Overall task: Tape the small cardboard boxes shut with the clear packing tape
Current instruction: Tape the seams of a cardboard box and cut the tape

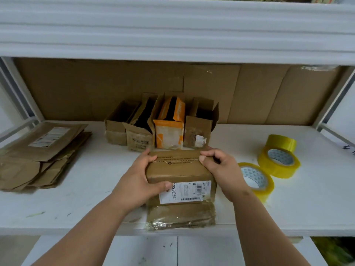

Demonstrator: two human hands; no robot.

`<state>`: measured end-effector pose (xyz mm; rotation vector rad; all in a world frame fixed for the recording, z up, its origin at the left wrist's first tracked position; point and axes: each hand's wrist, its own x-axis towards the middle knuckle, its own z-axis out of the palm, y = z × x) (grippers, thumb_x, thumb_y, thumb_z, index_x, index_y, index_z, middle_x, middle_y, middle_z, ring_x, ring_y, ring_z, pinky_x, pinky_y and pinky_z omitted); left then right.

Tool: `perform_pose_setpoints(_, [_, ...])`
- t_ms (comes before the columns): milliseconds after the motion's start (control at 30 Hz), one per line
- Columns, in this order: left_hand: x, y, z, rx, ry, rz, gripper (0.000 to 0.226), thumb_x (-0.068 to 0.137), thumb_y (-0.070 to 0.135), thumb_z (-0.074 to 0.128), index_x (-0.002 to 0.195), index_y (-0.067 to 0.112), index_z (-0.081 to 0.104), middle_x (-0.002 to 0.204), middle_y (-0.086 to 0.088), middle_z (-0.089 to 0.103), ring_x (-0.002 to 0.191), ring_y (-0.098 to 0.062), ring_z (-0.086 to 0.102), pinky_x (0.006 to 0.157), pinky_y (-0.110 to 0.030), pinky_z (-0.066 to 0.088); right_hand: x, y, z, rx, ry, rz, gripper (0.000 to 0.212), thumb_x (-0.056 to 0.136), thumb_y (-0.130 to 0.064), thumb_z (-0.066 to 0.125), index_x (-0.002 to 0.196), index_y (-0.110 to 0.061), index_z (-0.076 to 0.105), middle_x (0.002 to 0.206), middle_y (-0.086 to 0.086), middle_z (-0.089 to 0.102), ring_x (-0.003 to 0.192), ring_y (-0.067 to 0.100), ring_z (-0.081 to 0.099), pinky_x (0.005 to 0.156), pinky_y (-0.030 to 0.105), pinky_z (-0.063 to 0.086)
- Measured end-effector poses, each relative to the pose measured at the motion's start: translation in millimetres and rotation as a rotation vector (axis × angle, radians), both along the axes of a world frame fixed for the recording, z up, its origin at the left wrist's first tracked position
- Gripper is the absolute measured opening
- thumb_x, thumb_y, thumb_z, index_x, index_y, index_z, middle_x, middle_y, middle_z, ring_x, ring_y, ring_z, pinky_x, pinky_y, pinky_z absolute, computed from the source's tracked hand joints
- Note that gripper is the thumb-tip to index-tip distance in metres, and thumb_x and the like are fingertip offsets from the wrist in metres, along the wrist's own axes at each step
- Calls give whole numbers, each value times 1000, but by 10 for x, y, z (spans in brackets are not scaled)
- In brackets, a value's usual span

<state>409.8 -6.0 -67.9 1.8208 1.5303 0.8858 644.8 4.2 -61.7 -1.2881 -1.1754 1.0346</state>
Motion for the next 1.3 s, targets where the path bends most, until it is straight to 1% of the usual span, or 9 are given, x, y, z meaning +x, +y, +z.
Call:
perform_pose_setpoints(100, [36,-31,67,22,-72,35,84,68,31,88,142,28,46,155,26,26,117,5,45,74,2,38,-3,-30,60,2,59,58,15,86,-23,74,99,-29,73,112,-5,67,88,6,69,72,21,53])
perform_pose_setpoints(267, [-309,-150,579,108,-15,165,78,60,37,89,131,40,54,134,26,47,108,-2,56,81,-18,44,-167,33,305,102,105,285,40,72,-25,77,109,-41,69,121,-4,66,102,12,69,84,30,57])
perform_pose_setpoints(433, [-684,-227,739,83,99,279,75,65,38,88,131,42,54,109,27,56,93,2,54,72,-18,41,-597,168,254,76,92,445,56,69,-35,78,122,-40,61,129,-3,61,110,15,66,95,36,55])
perform_pose_setpoints(567, [-758,-202,420,24,-36,317,78,67,29,89,136,37,52,123,21,53,94,6,53,76,-17,43,-767,265,83,17,32,487,61,67,-39,79,123,-45,57,140,-6,53,125,16,56,107,39,47])
perform_pose_setpoints(833, [-407,-18,60,26,-43,227,79,75,27,84,145,27,47,152,19,35,123,-2,43,104,-21,34,-350,283,-75,-97,27,389,51,83,-12,75,127,-32,58,117,2,68,92,19,73,84,35,58])
perform_pose_setpoints(1000, [77,152,35,26,-26,136,78,77,34,83,145,31,46,156,10,36,138,-12,40,117,-36,31,128,254,-54,-97,53,218,49,83,-7,70,126,-29,60,109,6,70,83,19,74,71,30,56])
perform_pose_setpoints(1100, [343,211,18,53,3,73,78,79,37,80,147,29,44,156,13,32,140,-10,35,118,-30,27,382,220,-75,-112,41,164,54,74,-20,71,124,-36,61,111,9,71,84,24,74,72,36,56])
perform_pose_setpoints(1233, [482,258,33,104,77,105,68,84,43,72,145,26,48,155,13,33,140,-7,34,114,-23,25,566,134,-38,-69,6,164,49,90,-19,69,130,-43,53,114,-20,66,95,6,70,79,21,55])
perform_pose_setpoints(1300, [490,265,48,135,96,125,57,89,42,66,141,25,53,153,12,38,137,-5,35,111,-20,25,642,117,-65,-47,-27,6,46,94,-23,64,136,-37,52,125,-17,60,111,6,60,91,25,50])
